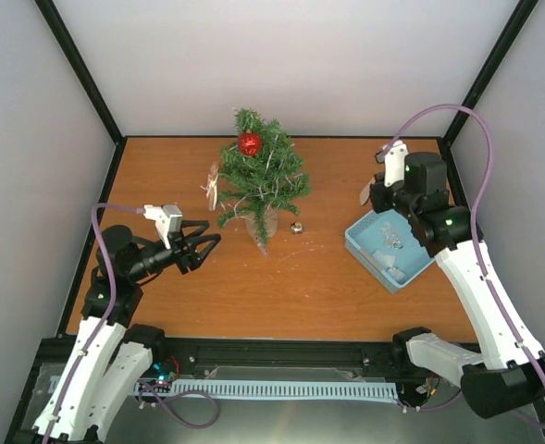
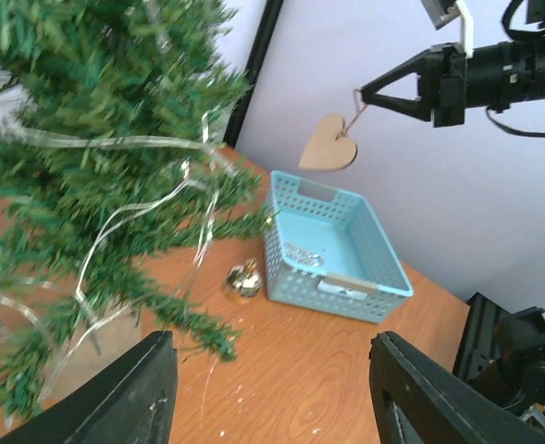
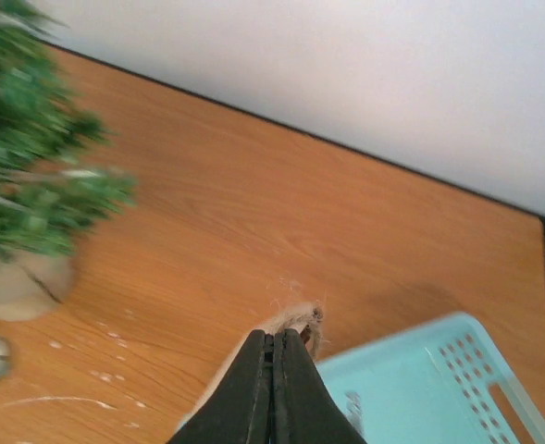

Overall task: Decorate the small christmas tree
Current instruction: Hang the decoration item on the Christmas tree.

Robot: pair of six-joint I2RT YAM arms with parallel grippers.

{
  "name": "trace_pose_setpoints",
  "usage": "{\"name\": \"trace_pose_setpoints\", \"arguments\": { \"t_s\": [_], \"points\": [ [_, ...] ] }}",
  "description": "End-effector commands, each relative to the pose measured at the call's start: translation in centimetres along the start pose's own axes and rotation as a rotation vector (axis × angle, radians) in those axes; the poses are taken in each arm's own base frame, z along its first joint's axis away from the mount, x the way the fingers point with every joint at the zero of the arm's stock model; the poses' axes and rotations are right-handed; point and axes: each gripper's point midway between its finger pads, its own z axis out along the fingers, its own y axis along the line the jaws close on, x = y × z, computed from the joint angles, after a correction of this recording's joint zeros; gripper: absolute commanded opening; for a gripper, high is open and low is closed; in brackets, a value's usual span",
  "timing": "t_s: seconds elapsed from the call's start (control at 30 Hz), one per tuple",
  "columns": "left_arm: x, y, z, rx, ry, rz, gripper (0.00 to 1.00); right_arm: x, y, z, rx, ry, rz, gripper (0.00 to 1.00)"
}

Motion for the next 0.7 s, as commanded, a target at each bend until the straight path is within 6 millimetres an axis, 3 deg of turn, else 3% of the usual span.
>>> {"name": "trace_pose_setpoints", "arguments": {
  "t_s": [0.0, 0.37, 0.57, 0.67],
  "points": [
    [-4.2, -3.7, -1.0, 0.118, -0.093, 0.101, 0.57, -4.2, 4.3, -2.7, -0.149, -0.169, -0.017, 0.03],
    [-6.5, -5.5, -0.1, 0.219, -0.117, 0.125, 0.5, -8.3, 13.4, -7.2, -0.548, -0.374, -0.008, 0.03],
    [-7.9, -9.1, 0.5, 0.404, -0.129, 0.2, 0.51, -9.5, 18.3, -11.7, -0.805, -0.477, -0.014, 0.03],
    [-7.6, -11.5, 1.0, 0.517, -0.095, 0.221, 0.57, -9.8, 20.5, -13.8, -0.902, -0.508, -0.03, 0.03]
  ]
}}
